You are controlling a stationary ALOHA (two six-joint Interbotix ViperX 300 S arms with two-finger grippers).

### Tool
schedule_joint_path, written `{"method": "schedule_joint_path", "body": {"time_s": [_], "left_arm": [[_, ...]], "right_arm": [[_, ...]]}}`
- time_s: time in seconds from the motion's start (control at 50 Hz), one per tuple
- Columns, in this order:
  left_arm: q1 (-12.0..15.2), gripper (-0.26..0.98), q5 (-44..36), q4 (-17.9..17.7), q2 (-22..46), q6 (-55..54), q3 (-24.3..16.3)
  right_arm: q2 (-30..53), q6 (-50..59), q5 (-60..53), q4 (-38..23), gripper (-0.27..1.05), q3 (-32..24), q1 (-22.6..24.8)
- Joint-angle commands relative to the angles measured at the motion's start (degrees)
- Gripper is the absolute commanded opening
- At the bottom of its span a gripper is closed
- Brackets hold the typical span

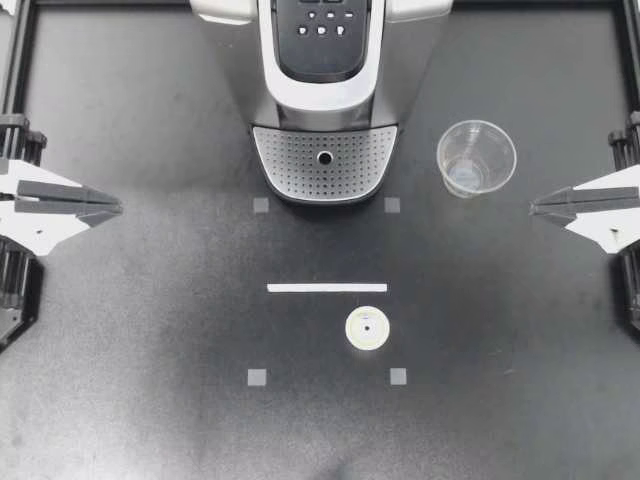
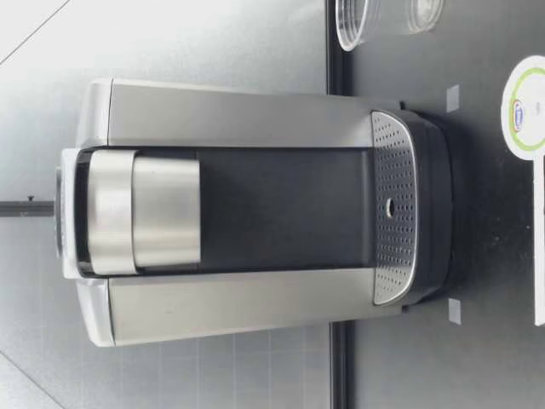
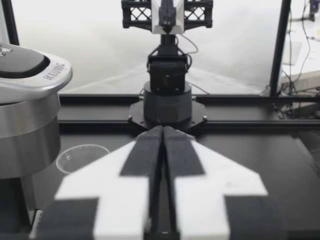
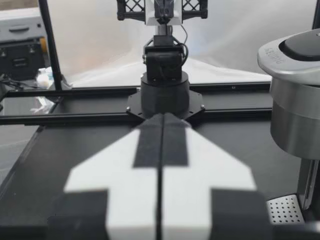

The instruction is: Place the coffee capsule inside the capsule container, then place the cup onto the center of the cup tray, then push the 'Hot Water' and 'Travel Mug' buttons.

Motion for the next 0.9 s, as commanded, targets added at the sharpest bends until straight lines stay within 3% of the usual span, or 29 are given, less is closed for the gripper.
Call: {"method": "schedule_joint_path", "body": {"time_s": [0.0, 0.12, 0.28, 0.5, 0.64, 0.88], "left_arm": [[0.3, 0.23, -0.7, 0.3, 1.8, 0.2, -2.0], [0.3, 0.15, -0.4, 0.3, 4.9, 0.1, -4.0], [0.0, 0.14, -0.1, 0.3, 11.7, -0.4, -6.2], [-4.0, 0.14, 0.9, 0.3, 24.9, -0.4, -11.2], [-5.7, 0.14, 7.1, 0.3, 33.2, -0.4, -15.7], [-6.0, 0.14, 16.0, 0.3, 43.8, -0.1, -23.2]], "right_arm": [[0.7, 0.1, -0.7, 0.1, 0.20, -0.6, -0.4], [2.4, 0.2, -0.8, 0.1, 0.07, -1.1, -0.4], [6.9, 0.6, -0.4, 0.0, 0.05, -2.1, -0.4], [15.8, 5.8, 0.9, 0.0, 0.05, -3.3, 0.5], [21.3, 7.9, 1.7, 0.1, 0.05, -3.9, 3.1], [28.8, 9.1, 2.5, 0.0, 0.05, -5.3, 6.3]]}}
